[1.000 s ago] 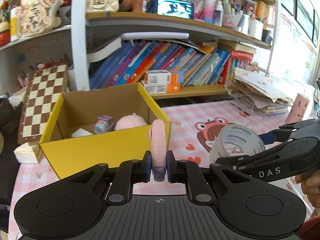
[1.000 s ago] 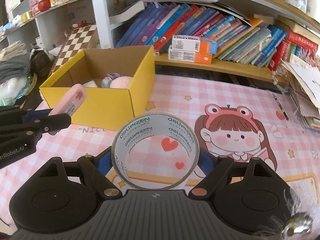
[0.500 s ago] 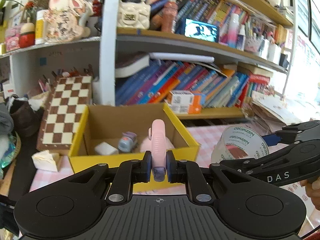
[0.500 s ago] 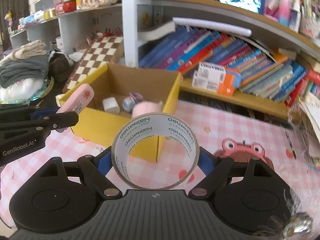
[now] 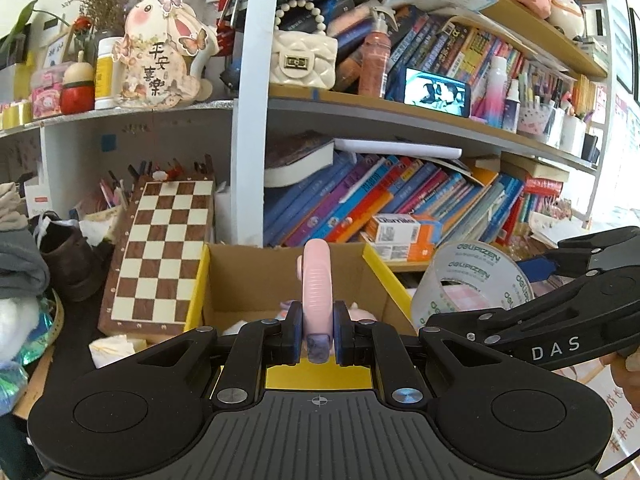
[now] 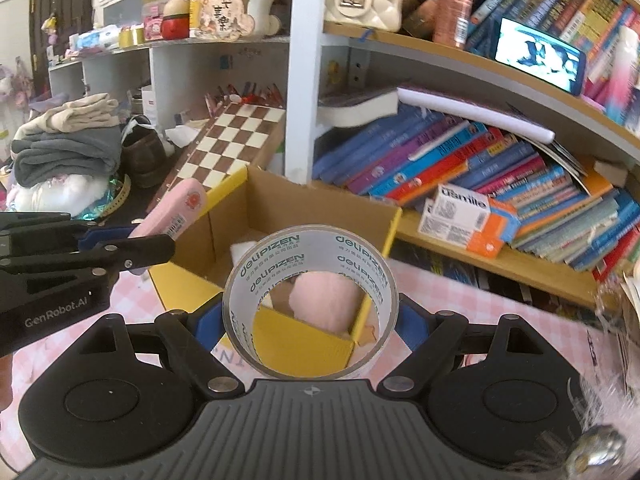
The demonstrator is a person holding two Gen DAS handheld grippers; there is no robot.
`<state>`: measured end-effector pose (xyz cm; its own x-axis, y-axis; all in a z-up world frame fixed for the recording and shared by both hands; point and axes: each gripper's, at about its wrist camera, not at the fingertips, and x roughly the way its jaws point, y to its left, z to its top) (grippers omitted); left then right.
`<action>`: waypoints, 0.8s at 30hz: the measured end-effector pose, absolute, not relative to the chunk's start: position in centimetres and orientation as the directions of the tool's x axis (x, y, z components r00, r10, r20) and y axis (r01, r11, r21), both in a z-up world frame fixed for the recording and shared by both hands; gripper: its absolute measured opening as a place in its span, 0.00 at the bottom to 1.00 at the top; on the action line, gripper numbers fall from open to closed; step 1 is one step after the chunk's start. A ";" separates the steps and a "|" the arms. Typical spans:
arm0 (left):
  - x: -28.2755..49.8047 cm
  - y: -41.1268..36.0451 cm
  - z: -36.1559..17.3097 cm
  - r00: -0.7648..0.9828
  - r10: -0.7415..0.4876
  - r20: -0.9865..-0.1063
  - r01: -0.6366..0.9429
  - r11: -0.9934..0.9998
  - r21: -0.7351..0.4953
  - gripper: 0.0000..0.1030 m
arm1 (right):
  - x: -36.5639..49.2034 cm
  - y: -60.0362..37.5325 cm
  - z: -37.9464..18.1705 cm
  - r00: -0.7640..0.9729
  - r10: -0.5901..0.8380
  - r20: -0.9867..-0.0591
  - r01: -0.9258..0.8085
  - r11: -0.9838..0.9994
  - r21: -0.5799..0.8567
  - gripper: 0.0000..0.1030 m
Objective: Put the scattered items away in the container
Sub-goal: 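Carry the pink roller and the tape roll over the yellow box with both tools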
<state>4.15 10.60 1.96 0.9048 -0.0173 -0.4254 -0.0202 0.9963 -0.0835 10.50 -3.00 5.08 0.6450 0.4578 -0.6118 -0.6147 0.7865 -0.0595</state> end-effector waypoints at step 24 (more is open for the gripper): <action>10.2 13.2 -0.3 0.869 -0.016 -0.495 -0.028 0.996 -0.080 0.13 | 16.7 1.2 3.2 0.601 0.467 -0.649 -0.650 0.757 -0.058 0.81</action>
